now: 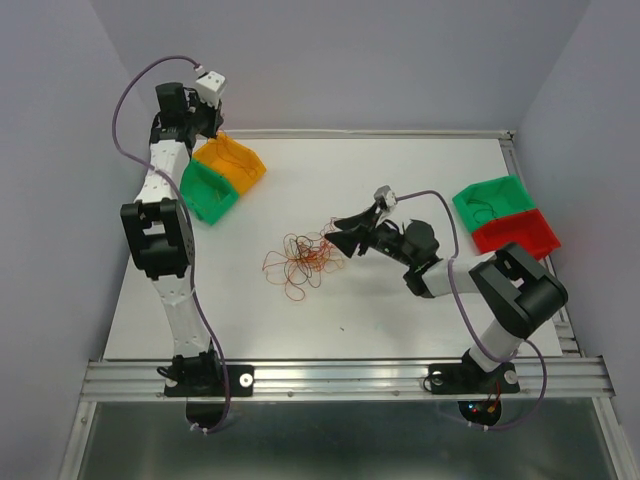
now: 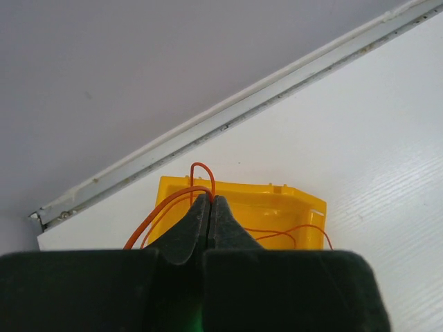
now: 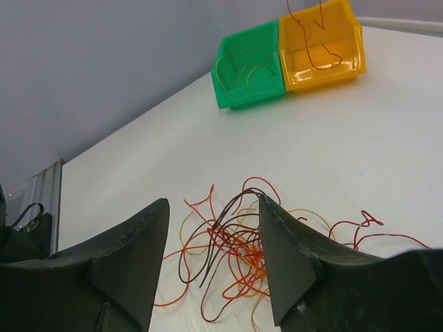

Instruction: Untangle the cables

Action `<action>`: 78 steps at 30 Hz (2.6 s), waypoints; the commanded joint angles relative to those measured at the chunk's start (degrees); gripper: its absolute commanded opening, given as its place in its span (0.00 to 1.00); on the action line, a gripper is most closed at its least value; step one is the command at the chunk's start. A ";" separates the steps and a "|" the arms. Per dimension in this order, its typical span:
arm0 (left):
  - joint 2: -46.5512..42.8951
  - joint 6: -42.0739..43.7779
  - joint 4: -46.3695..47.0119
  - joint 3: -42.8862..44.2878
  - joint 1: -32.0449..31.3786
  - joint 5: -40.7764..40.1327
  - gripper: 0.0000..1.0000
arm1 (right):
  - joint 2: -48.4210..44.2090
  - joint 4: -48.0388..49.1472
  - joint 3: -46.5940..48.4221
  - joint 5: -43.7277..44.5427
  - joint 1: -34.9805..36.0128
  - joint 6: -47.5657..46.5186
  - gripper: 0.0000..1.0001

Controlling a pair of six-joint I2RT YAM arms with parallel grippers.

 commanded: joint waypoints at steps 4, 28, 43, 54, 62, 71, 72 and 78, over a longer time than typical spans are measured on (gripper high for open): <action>3.08 7.84 -4.44 8.48 0.61 -6.66 0.00 | -2.30 3.27 -1.22 0.85 0.39 -1.40 0.59; 8.71 24.55 -17.63 4.53 -7.56 -20.98 0.00 | -3.62 3.44 -3.24 1.20 0.48 -1.23 0.59; 15.48 23.32 -30.38 14.72 -6.78 -21.43 0.00 | -4.32 3.62 -4.47 1.20 0.39 -1.23 0.58; 17.95 24.02 -36.01 19.48 -5.81 -14.48 0.03 | -3.71 3.79 -4.04 1.11 0.48 -1.05 0.58; 13.82 22.89 -37.06 18.85 -5.81 -9.66 0.33 | -2.83 3.79 -3.42 0.85 0.39 -0.70 0.58; 11.27 15.86 -37.50 19.03 -5.81 -12.37 0.47 | -2.48 4.15 -3.51 0.58 0.48 -0.53 0.58; 11.00 14.98 -37.16 18.69 -5.81 -12.72 0.47 | -2.48 4.23 -3.51 0.58 0.39 -0.53 0.58; 5.21 14.09 -31.81 14.39 -5.81 -15.88 0.49 | -2.30 4.32 -3.59 0.67 0.39 -0.70 0.58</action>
